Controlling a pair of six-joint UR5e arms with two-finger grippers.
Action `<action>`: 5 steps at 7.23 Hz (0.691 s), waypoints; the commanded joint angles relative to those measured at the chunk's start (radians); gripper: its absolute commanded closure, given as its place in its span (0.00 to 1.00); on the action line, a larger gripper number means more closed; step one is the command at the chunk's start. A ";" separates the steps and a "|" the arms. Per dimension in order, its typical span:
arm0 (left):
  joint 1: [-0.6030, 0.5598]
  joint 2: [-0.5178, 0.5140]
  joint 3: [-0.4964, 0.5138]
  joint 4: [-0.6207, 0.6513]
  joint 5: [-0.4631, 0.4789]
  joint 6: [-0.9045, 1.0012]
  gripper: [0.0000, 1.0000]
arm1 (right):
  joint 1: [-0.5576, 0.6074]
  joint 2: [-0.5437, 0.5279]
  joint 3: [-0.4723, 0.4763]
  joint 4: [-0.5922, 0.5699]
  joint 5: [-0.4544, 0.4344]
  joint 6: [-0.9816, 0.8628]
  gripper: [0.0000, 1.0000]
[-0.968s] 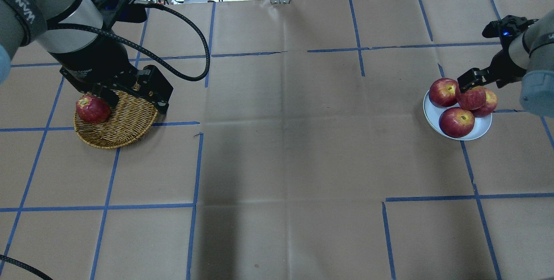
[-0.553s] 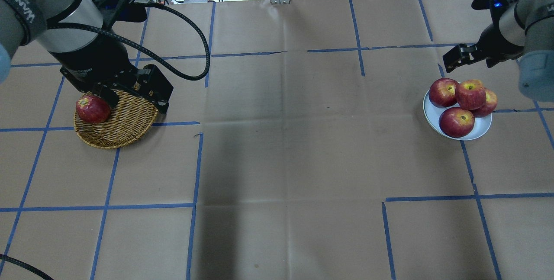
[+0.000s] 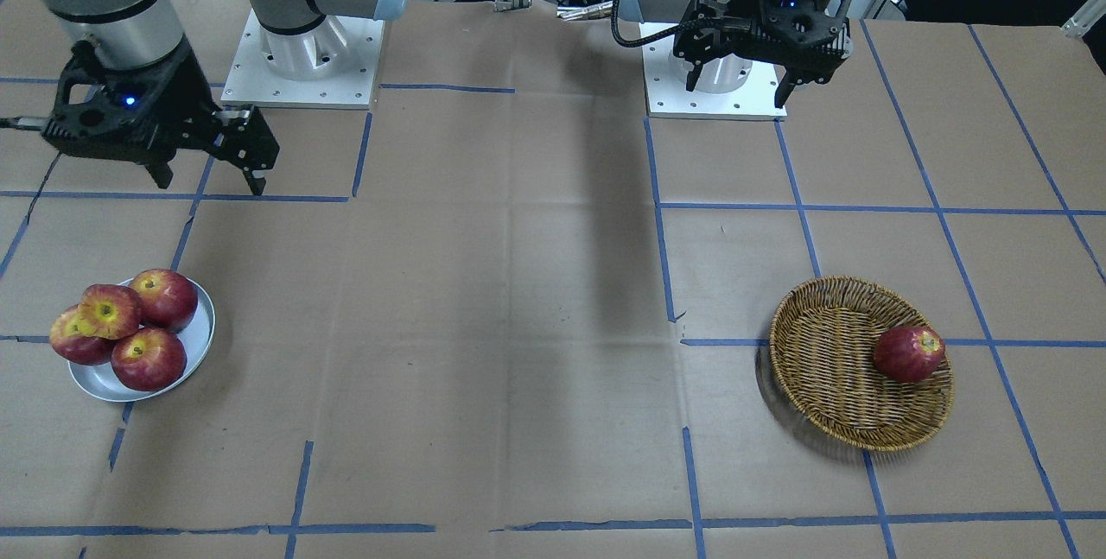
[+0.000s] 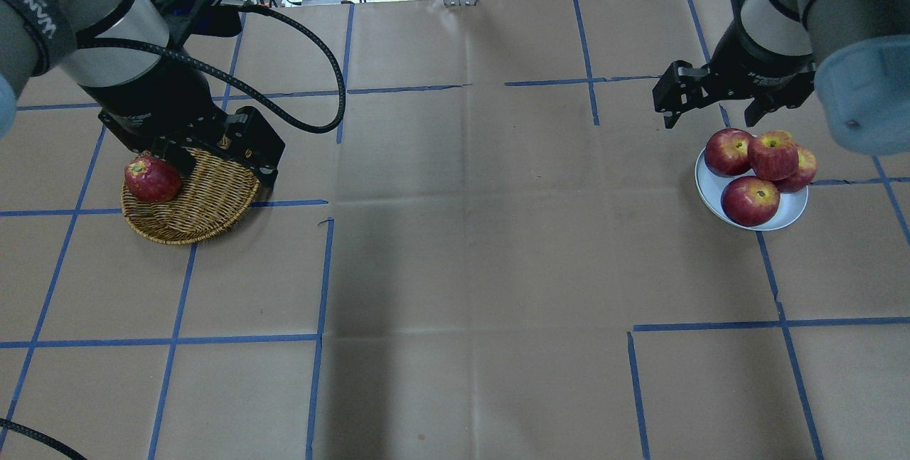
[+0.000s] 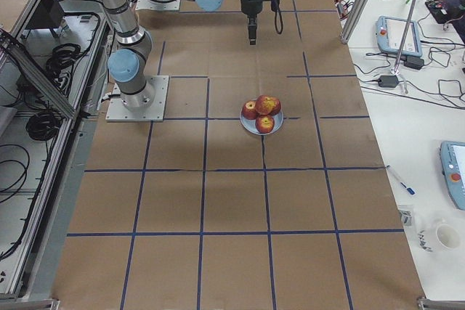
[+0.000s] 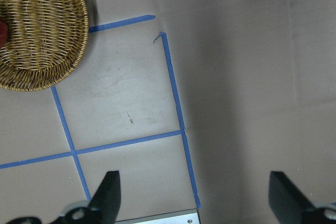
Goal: Transfer apple from basket to plate
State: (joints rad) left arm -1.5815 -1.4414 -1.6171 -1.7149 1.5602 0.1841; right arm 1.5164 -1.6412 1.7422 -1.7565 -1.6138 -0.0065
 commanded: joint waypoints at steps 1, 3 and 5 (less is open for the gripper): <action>0.000 -0.001 -0.001 0.000 0.001 0.000 0.01 | 0.044 -0.032 -0.015 0.073 -0.009 0.039 0.00; 0.000 -0.001 -0.001 0.000 0.000 0.000 0.01 | 0.044 -0.034 -0.030 0.074 -0.002 0.031 0.00; 0.000 -0.001 -0.001 0.001 0.000 -0.002 0.01 | 0.044 -0.035 -0.030 0.074 0.002 0.028 0.00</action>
State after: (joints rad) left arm -1.5815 -1.4419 -1.6183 -1.7147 1.5602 0.1829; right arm 1.5598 -1.6758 1.7131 -1.6832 -1.6140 0.0230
